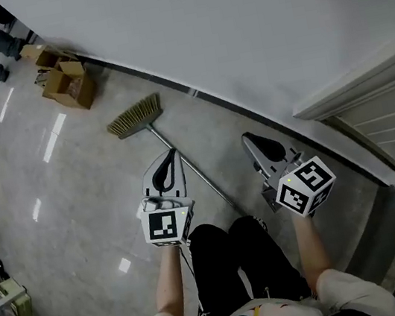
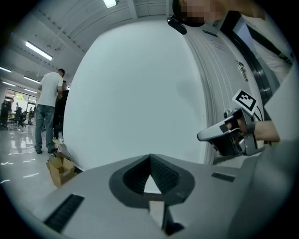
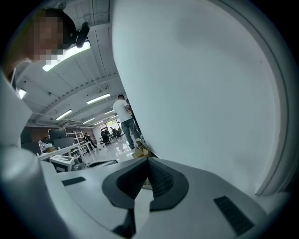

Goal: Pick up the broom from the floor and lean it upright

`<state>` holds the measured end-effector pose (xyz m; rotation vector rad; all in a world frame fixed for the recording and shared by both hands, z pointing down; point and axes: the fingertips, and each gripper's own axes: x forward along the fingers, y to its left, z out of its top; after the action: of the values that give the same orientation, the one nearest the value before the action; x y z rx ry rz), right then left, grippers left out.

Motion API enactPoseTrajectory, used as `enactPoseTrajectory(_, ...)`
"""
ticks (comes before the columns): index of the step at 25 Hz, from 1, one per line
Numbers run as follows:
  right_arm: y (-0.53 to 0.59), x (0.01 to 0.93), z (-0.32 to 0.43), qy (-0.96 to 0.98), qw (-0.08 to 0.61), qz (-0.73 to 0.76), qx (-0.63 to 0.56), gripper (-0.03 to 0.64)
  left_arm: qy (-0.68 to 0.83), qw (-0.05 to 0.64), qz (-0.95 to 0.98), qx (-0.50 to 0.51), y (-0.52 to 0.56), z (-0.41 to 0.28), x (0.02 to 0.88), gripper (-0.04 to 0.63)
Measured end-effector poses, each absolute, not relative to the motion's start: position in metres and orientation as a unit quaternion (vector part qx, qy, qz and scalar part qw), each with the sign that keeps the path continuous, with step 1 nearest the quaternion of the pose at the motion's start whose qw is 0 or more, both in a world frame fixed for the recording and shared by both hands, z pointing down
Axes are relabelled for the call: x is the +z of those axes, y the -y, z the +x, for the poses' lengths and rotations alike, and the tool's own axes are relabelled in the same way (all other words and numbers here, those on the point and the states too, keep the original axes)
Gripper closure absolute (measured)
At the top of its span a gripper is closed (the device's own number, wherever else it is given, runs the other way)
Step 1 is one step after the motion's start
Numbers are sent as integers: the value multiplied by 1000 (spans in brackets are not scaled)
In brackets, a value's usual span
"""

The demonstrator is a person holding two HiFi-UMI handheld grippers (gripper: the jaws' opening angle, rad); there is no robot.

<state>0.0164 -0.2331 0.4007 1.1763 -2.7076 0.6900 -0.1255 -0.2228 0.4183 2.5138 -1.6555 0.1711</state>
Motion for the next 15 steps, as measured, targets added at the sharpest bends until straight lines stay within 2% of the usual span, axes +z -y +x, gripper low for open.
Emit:
enactPoseTrajectory(9,243,598,26,891,36,385,240,604,485,-3,862,148,242,-109,624,552)
enactPoseTrajectory(15,223,674,32,874,67,400,268,604,467,13,868,167,233,-103,692,552)
